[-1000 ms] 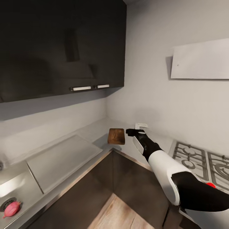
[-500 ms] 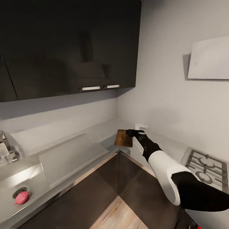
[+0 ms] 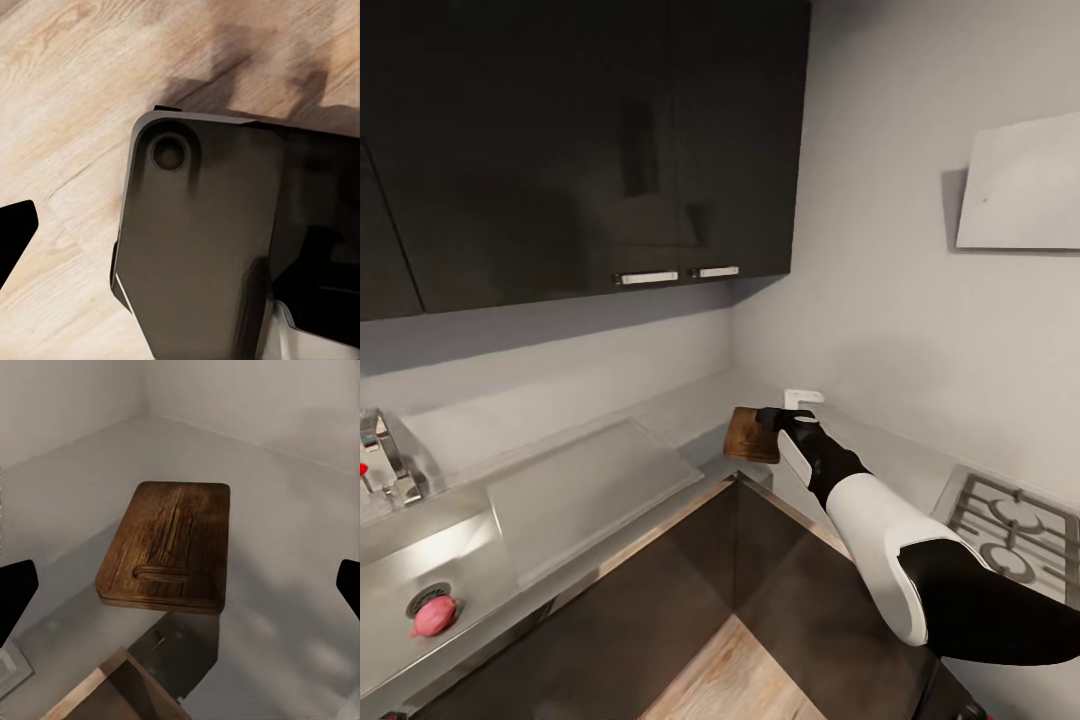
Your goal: In the kitchen, take the Vidalia onion out of the sink, dice it on the chopping board with the paring knife, put the diced onion into the bowl on the countertop, then place both the paring knife and the chopping board into the sink.
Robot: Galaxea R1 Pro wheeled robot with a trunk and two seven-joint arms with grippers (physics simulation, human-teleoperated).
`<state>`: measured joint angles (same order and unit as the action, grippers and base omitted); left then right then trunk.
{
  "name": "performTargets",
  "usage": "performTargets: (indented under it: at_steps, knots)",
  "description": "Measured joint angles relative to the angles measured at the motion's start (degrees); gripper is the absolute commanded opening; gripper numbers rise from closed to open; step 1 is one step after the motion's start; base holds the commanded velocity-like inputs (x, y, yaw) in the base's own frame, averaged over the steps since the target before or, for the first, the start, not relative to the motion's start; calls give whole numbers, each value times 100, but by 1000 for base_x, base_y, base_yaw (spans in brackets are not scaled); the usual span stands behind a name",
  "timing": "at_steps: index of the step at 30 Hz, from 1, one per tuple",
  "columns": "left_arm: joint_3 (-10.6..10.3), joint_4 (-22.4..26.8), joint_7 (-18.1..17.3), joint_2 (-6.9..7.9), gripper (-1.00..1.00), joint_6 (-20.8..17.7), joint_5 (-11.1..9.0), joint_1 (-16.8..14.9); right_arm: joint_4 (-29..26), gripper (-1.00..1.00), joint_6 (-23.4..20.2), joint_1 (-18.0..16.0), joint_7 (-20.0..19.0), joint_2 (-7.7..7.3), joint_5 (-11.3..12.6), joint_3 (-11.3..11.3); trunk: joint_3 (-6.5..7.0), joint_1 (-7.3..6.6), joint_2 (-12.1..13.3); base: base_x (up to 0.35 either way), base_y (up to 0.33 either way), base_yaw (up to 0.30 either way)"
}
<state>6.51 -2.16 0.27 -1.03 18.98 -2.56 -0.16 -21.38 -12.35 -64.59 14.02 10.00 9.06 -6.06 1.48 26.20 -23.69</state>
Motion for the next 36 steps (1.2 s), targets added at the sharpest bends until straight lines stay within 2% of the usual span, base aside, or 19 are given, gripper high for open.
performTargets:
  at_steps: [9,15,21,24,26,29,31,33,34,36]
  knots:
    - [4,0,-3,-18,100,-6,-1,0,11,100,0,-1,3,0,3,-9,0,0,0,0,-257,179]
    - [1,-1,-1,-10,100,-3,-1,0,101,100,14,-1,21,-1,0,20,-1,0,-1,0,-54,16]
    - [1,-1,-3,-10,100,3,-1,0,125,100,5,-1,239,-55,10,18,-1,0,0,0,-4,1]
    - [0,-1,-6,-15,100,4,0,0,132,100,-7,-1,299,-8,12,17,-1,0,-1,0,0,0]
    - [-1,0,-7,-17,100,-1,-1,0,123,100,-68,0,492,0,23,13,0,0,0,0,0,0]
    - [-1,0,-18,-17,100,-3,0,0,0,100,-468,-4,1024,0,46,15,0,0,0,0,0,0]
    - [-1,-1,-28,-18,100,-5,-1,0,-409,100,-880,-8,1339,0,45,6,1,0,-1,0,0,0]
    - [-1,-1,-32,-18,100,-8,-1,0,-741,100,-1184,-10,1444,0,72,4,0,0,-1,0,0,0]
    - [-1,-1,-33,-18,100,-10,-1,0,-961,100,-1538,-22,1497,0,126,5,0,0,-1,0,0,0]
    - [0,-1,-34,-20,100,-11,-1,0,-1099,100,-1919,-63,1534,0,257,6,0,0,-1,0,0,0]
